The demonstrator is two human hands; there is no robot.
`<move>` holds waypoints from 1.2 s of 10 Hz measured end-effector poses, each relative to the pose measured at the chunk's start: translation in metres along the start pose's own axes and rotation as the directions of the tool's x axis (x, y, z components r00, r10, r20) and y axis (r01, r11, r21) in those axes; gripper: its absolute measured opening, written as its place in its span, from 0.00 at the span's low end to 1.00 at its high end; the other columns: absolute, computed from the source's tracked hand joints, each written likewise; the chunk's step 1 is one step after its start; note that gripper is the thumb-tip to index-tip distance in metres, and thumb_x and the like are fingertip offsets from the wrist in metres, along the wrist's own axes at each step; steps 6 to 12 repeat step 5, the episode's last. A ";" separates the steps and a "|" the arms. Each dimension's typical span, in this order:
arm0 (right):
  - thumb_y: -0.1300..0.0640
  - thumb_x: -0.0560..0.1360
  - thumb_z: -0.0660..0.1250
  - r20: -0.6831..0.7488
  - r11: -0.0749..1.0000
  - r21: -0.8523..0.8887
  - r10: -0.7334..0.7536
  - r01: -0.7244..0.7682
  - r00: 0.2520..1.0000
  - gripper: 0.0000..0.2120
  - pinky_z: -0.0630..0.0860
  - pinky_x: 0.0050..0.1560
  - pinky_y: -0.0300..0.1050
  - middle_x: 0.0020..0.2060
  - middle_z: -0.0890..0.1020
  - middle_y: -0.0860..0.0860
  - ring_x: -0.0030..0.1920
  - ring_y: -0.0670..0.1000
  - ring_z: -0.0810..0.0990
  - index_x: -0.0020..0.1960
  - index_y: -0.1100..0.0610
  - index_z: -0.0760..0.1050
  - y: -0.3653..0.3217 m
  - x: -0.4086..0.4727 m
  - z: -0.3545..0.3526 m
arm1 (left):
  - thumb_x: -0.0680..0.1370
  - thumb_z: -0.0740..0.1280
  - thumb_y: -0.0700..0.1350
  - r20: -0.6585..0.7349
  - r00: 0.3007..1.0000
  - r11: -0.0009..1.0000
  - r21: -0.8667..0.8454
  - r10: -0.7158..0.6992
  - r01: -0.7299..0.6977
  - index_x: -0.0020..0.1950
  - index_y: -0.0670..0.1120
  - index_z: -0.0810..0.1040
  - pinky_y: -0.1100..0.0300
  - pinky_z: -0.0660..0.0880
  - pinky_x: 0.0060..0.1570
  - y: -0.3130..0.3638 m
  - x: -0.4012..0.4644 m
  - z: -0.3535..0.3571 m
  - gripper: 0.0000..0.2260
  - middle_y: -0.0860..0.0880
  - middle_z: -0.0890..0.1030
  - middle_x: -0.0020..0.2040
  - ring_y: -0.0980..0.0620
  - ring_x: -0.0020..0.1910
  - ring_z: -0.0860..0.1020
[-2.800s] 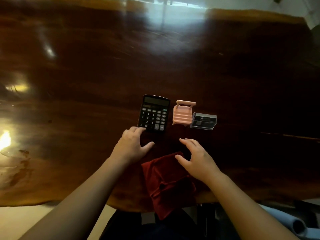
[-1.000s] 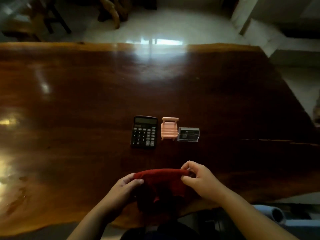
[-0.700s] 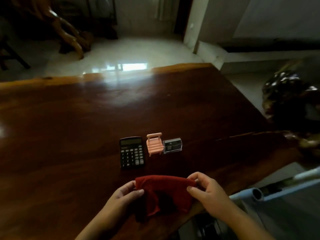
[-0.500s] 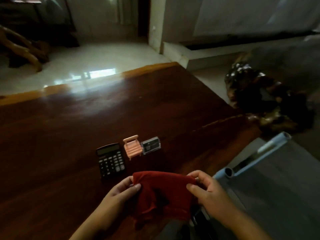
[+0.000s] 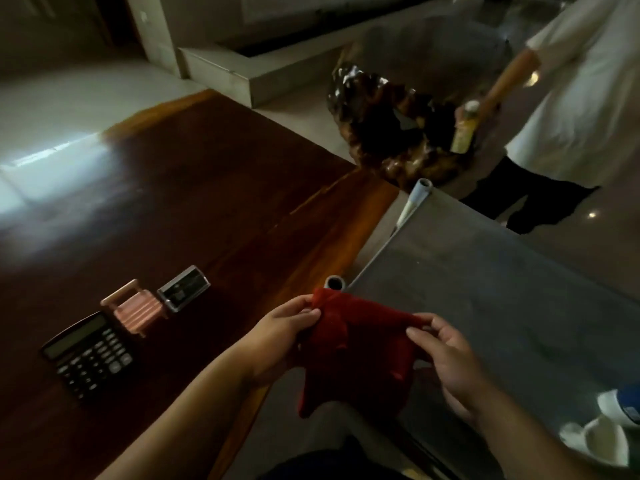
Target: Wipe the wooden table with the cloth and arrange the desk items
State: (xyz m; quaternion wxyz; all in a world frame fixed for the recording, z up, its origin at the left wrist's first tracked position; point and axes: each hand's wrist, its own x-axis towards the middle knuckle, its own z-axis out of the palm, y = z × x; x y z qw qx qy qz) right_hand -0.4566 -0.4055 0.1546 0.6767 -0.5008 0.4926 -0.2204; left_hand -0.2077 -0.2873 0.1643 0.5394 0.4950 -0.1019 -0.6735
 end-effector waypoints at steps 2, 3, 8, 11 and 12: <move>0.60 0.81 0.66 -0.139 0.996 0.028 0.086 -0.083 0.987 0.04 0.79 0.30 0.48 0.39 0.85 0.55 0.34 0.53 0.85 0.54 0.55 0.78 0.001 0.052 -0.057 | 0.83 0.61 0.39 -0.049 0.994 0.989 0.103 -0.097 0.102 0.66 0.45 0.76 0.49 0.83 0.48 0.014 0.078 0.065 0.12 0.40 0.83 0.59 0.43 0.55 0.83; 0.61 0.81 0.66 -0.183 0.992 -0.043 0.111 -0.121 0.977 0.06 0.81 0.35 0.51 0.48 0.85 0.58 0.41 0.56 0.85 0.57 0.56 0.77 0.004 0.086 -0.076 | 0.82 0.64 0.41 -0.124 0.987 0.969 0.212 -0.101 0.126 0.71 0.47 0.74 0.49 0.82 0.50 0.014 0.114 0.079 0.16 0.42 0.82 0.59 0.44 0.51 0.85; 0.57 0.78 0.73 -0.218 0.806 -0.582 -0.030 -0.105 0.976 0.28 0.74 0.57 0.51 0.68 0.75 0.60 0.62 0.60 0.77 0.75 0.56 0.67 0.012 0.124 -0.083 | 0.79 0.69 0.52 -0.235 0.968 0.832 0.552 0.090 0.057 0.76 0.49 0.67 0.66 0.77 0.34 0.000 0.132 0.067 0.27 0.50 0.78 0.63 0.56 0.48 0.81; 0.57 0.78 0.73 -0.218 0.806 -0.582 -0.030 -0.105 0.976 0.28 0.74 0.57 0.51 0.68 0.75 0.60 0.62 0.60 0.77 0.75 0.56 0.67 0.012 0.124 -0.083 | 0.79 0.69 0.52 -0.235 0.968 0.832 0.552 0.090 0.057 0.76 0.49 0.67 0.66 0.77 0.34 0.000 0.132 0.067 0.27 0.50 0.78 0.63 0.56 0.48 0.81; 0.57 0.78 0.73 -0.218 0.806 -0.582 -0.030 -0.105 0.976 0.28 0.74 0.57 0.51 0.68 0.75 0.60 0.62 0.60 0.77 0.75 0.56 0.67 0.012 0.124 -0.083 | 0.79 0.69 0.52 -0.235 0.968 0.832 0.552 0.090 0.057 0.76 0.49 0.67 0.66 0.77 0.34 0.000 0.132 0.067 0.27 0.50 0.78 0.63 0.56 0.48 0.81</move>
